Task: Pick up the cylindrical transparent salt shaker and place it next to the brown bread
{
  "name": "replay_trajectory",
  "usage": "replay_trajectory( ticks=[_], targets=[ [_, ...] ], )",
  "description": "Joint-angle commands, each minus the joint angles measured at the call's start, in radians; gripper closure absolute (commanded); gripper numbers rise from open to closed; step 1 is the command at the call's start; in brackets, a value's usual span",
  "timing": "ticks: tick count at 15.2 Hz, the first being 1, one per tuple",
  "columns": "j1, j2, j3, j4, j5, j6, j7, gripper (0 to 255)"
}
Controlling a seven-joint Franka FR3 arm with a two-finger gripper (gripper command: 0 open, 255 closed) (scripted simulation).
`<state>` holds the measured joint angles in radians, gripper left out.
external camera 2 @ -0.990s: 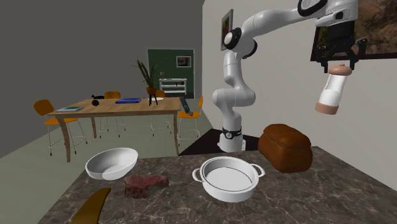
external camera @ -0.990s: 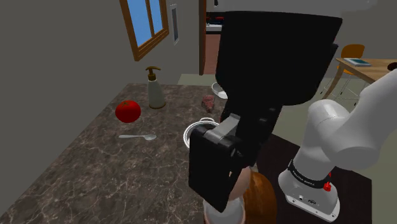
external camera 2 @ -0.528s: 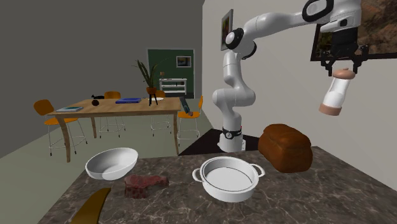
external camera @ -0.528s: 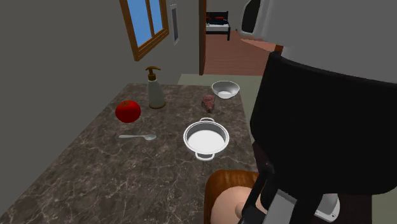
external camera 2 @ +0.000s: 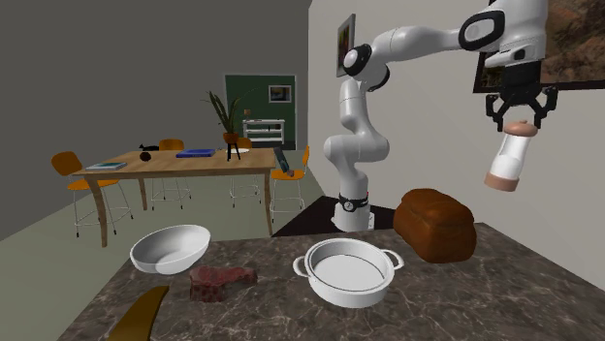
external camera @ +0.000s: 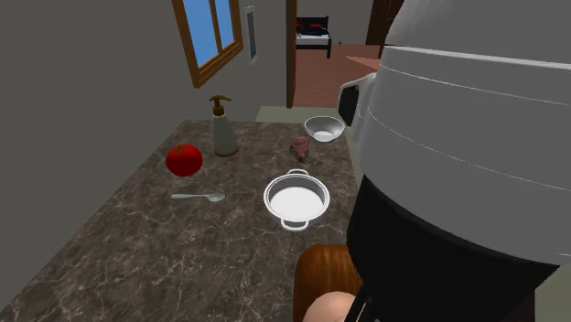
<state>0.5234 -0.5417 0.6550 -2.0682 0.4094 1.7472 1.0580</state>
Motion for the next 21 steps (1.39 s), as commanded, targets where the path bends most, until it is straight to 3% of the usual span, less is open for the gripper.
replay_trajectory(
  ticks=[1, 21],
  targets=[
    [0.002, -0.003, 0.004, -0.028, 0.005, 0.025, -0.006, 255],
    [0.019, 0.008, 0.08, -0.277, 0.061, 0.287, -0.042, 255]
  ],
)
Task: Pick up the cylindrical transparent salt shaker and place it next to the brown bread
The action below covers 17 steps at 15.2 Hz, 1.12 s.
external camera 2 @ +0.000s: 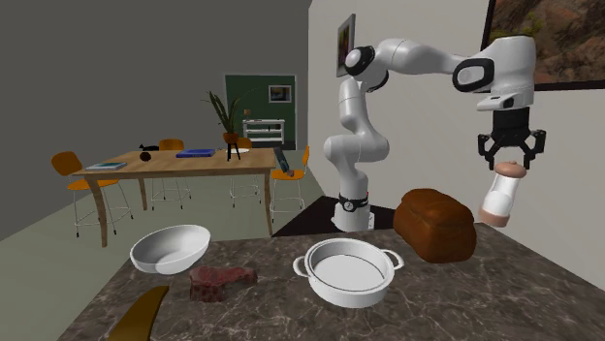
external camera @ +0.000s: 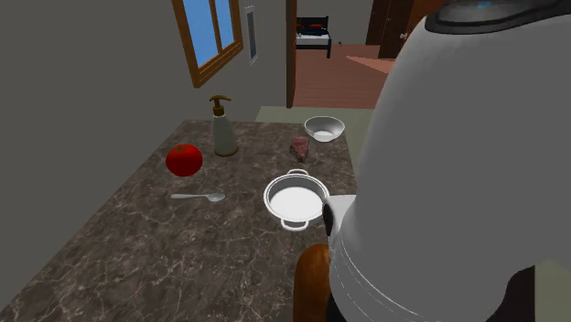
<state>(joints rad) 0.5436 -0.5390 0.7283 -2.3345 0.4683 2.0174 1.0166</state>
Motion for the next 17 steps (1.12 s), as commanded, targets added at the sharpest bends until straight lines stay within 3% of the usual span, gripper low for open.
replay_trajectory(
  ticks=[1, 14, 17],
  targets=[
    [-0.001, 0.009, 0.012, -0.021, 0.005, 0.031, -0.002, 255],
    [-0.011, 0.09, 0.095, -0.145, 0.03, 0.236, -0.011, 255],
    [-0.011, 0.09, 0.095, -0.145, 0.03, 0.236, -0.011, 255]
  ],
)
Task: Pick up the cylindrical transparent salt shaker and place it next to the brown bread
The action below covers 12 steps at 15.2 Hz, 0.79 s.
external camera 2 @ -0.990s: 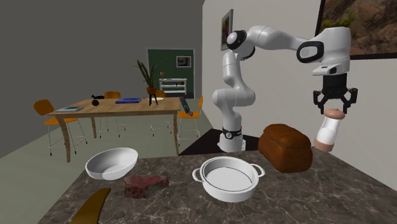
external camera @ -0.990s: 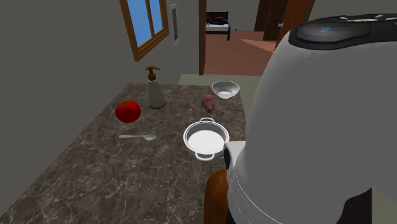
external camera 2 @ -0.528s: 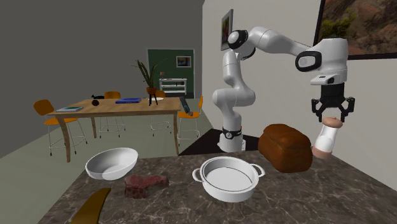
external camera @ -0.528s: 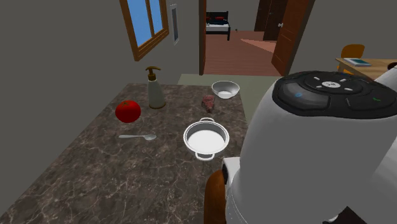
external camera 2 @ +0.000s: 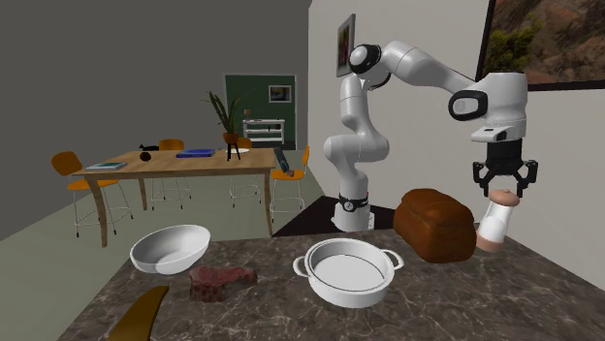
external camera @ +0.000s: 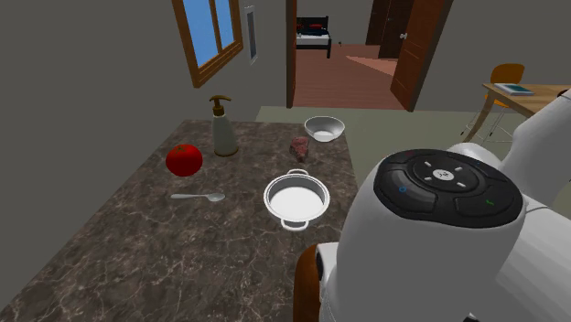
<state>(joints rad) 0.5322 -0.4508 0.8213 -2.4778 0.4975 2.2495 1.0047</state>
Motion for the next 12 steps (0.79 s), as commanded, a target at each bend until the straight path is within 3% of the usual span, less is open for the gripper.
replay_trajectory(
  ticks=[1, 5, 6, 11, 12],
  targets=[
    [0.0, 0.001, 0.002, -0.002, 0.001, 0.004, 0.0, 255],
    [0.0, 0.001, 0.002, -0.002, 0.001, 0.004, 0.0, 255],
    [0.0, 0.001, 0.002, -0.002, 0.001, 0.004, 0.0, 0],
    [0.0, 0.001, 0.002, -0.002, 0.001, 0.004, 0.0, 0],
    [0.007, -0.025, -0.02, 0.013, 0.001, -0.037, -0.003, 0]
  ],
)
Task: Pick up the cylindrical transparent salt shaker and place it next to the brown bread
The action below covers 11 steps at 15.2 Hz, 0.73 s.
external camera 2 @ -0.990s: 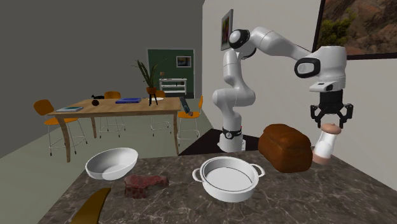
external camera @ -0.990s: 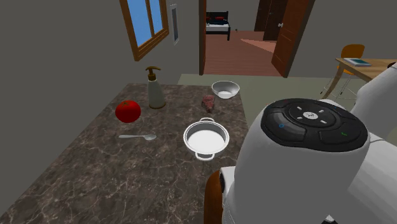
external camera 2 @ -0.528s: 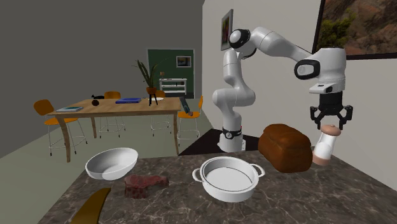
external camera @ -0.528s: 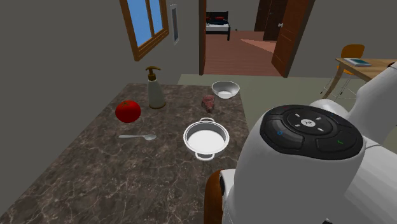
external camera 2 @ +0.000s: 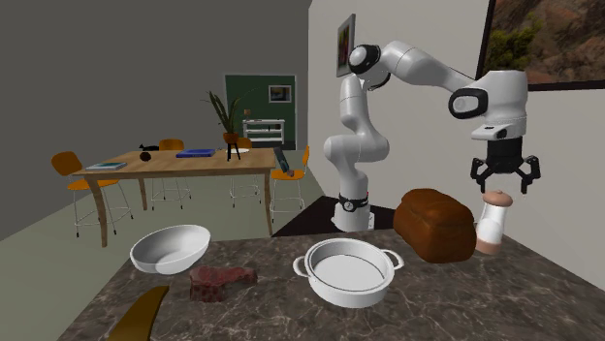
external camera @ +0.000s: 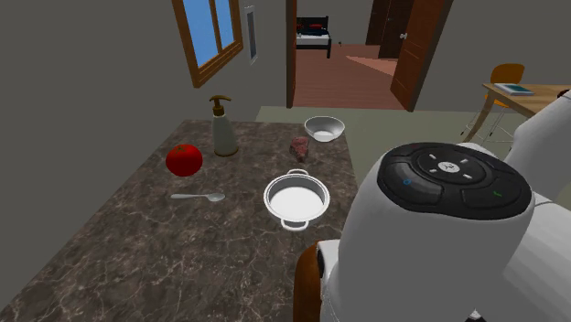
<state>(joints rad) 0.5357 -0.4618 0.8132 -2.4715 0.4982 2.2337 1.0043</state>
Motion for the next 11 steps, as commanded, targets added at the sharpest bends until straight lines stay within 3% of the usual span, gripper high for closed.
replay_trajectory(
  ticks=[1, 3, 11],
  targets=[
    [0.01, -0.037, -0.032, 0.022, 0.0, -0.061, -0.006, 0],
    [0.017, -0.073, -0.066, 0.053, -0.005, -0.131, -0.009, 0],
    [0.018, -0.073, -0.067, 0.053, -0.005, -0.13, -0.008, 0]
  ],
)
